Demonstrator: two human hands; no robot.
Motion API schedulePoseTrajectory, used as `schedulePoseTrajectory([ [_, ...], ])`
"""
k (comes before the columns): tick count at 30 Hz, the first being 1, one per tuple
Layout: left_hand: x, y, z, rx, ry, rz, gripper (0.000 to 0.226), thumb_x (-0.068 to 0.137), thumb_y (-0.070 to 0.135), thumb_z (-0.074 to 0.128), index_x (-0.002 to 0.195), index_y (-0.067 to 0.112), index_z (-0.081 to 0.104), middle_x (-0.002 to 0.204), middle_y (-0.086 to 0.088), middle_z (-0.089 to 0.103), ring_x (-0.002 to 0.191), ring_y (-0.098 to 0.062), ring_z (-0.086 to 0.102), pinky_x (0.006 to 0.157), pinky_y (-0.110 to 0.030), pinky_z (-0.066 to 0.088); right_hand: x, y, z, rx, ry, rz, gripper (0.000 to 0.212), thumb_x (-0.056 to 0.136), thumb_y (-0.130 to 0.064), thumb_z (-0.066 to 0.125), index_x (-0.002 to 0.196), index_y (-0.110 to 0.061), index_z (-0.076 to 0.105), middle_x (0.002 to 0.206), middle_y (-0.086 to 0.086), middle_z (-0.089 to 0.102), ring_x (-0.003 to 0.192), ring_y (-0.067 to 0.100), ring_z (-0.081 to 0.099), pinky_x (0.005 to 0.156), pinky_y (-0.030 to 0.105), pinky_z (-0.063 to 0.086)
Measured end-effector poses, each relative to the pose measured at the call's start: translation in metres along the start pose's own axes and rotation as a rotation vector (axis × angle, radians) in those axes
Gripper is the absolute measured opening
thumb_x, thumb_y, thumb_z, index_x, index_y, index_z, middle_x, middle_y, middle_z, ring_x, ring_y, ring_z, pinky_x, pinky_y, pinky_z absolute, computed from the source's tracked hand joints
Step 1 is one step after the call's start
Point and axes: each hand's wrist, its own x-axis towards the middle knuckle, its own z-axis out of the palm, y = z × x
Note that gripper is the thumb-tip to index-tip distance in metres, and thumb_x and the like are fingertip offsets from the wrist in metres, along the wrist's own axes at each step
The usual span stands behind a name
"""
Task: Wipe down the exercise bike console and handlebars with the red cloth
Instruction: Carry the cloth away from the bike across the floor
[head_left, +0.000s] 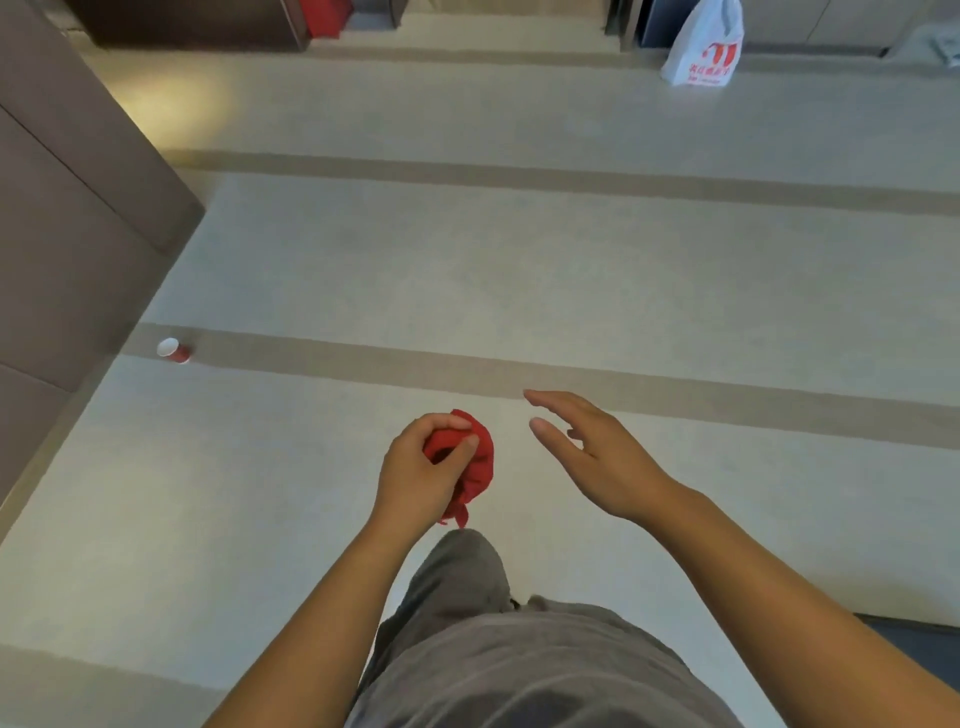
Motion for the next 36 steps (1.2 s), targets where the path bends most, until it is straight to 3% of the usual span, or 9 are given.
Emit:
schedulePoseTrajectory([
  [3, 0.074, 0.026, 0.018, -0.068, -0.002, 0.003, 0.017, 0.084, 0.02, 0.067, 0.093, 0.033, 0.062, 0.1, 0.019, 0.059, 0.092, -0.003, 0.056, 0.072, -0.015, 0.048, 0.067, 0.012, -0.037, 0.001, 0.003, -0.025, 0.055, 0.086, -0.065, 0.029, 0.135, -0.042, 0.038, 0.142, -0.018, 0.039, 0.123, -0.005, 0.035, 0.099, 0.016, 0.028],
  [7, 0.19, 0.063, 0.05, -0.073, -0.057, 0.046, 0.017, 0.083, 0.02, 0.068, 0.093, 0.032, 0.063, 0.101, 0.017, 0.06, 0.091, -0.004, 0.056, 0.06, -0.01, 0.047, 0.163, 0.039, -0.095, -0.006, 0.032, -0.002, 0.053, 0.088, -0.062, 0.03, 0.136, -0.04, 0.037, 0.142, -0.018, 0.039, 0.118, -0.011, 0.032, 0.099, 0.015, 0.027],
  [11, 0.31, 0.117, 0.09, -0.024, -0.176, 0.09, 0.017, 0.084, 0.021, 0.067, 0.093, 0.033, 0.062, 0.104, 0.013, 0.06, 0.092, -0.006, 0.057, 0.057, -0.005, 0.046, 0.252, 0.066, -0.172, -0.069, 0.063, 0.061, 0.053, 0.089, -0.062, 0.03, 0.137, -0.04, 0.035, 0.143, -0.017, 0.037, 0.123, -0.008, 0.032, 0.099, 0.012, 0.025],
  [15, 0.416, 0.184, 0.142, 0.049, -0.337, 0.188, 0.019, 0.083, 0.022, 0.068, 0.091, 0.038, 0.061, 0.105, 0.009, 0.061, 0.088, -0.008, 0.061, 0.059, -0.017, 0.051, 0.32, 0.093, -0.26, -0.096, 0.196, 0.113, 0.05, 0.089, -0.063, 0.03, 0.136, -0.045, 0.033, 0.129, -0.033, 0.032, 0.108, -0.032, 0.022, 0.086, -0.005, 0.018],
  [19, 0.506, 0.244, 0.209, 0.093, -0.506, 0.247, 0.024, 0.083, 0.022, 0.067, 0.095, 0.041, 0.057, 0.105, 0.011, 0.058, 0.079, -0.016, 0.062, 0.042, -0.026, 0.05, 0.369, 0.131, -0.335, -0.018, 0.345, 0.193, 0.051, 0.088, -0.064, 0.03, 0.136, -0.044, 0.034, 0.128, -0.033, 0.031, 0.115, -0.018, 0.029, 0.093, 0.005, 0.023],
  [24, 0.618, 0.306, 0.3, 0.246, -0.6, 0.352, 0.039, 0.082, 0.025, 0.069, 0.117, 0.033, 0.053, 0.117, 0.008, 0.057, 0.103, -0.013, 0.056, 0.081, -0.019, 0.048, 0.447, 0.192, -0.427, 0.016, 0.457, 0.216, 0.051, 0.088, -0.063, 0.031, 0.136, -0.044, 0.036, 0.127, -0.033, 0.033, 0.11, -0.028, 0.028, 0.089, -0.002, 0.021],
  [28, 0.707, 0.359, 0.362, 0.281, -0.544, 0.354, 0.041, 0.082, 0.027, 0.07, 0.119, 0.031, 0.054, 0.118, 0.009, 0.056, 0.104, -0.011, 0.054, 0.086, -0.021, 0.046, 0.533, 0.237, -0.514, 0.045, 0.441, 0.201, 0.053, 0.088, -0.062, 0.03, 0.136, -0.041, 0.037, 0.137, -0.023, 0.038, 0.118, -0.01, 0.033, 0.097, 0.014, 0.028],
  [32, 0.788, 0.41, 0.404, 0.303, -0.48, 0.321, 0.038, 0.083, 0.031, 0.068, 0.117, 0.034, 0.052, 0.115, 0.012, 0.051, 0.1, -0.014, 0.052, 0.082, -0.037, 0.055, 0.617, 0.272, -0.593, 0.059, 0.349, 0.187, 0.051, 0.09, -0.06, 0.031, 0.136, -0.04, 0.037, 0.142, -0.018, 0.038, 0.122, -0.005, 0.034, 0.102, 0.02, 0.029],
  [36, 0.867, 0.442, 0.428, 0.354, -0.414, 0.35, 0.037, 0.084, 0.03, 0.067, 0.119, 0.033, 0.052, 0.118, 0.014, 0.052, 0.103, -0.01, 0.05, 0.087, -0.024, 0.048, 0.697, 0.29, -0.66, 0.03, 0.295, 0.108, 0.059, 0.087, -0.063, 0.03, 0.136, -0.032, 0.041, 0.142, -0.012, 0.043, 0.126, 0.004, 0.04, 0.105, 0.025, 0.035],
])
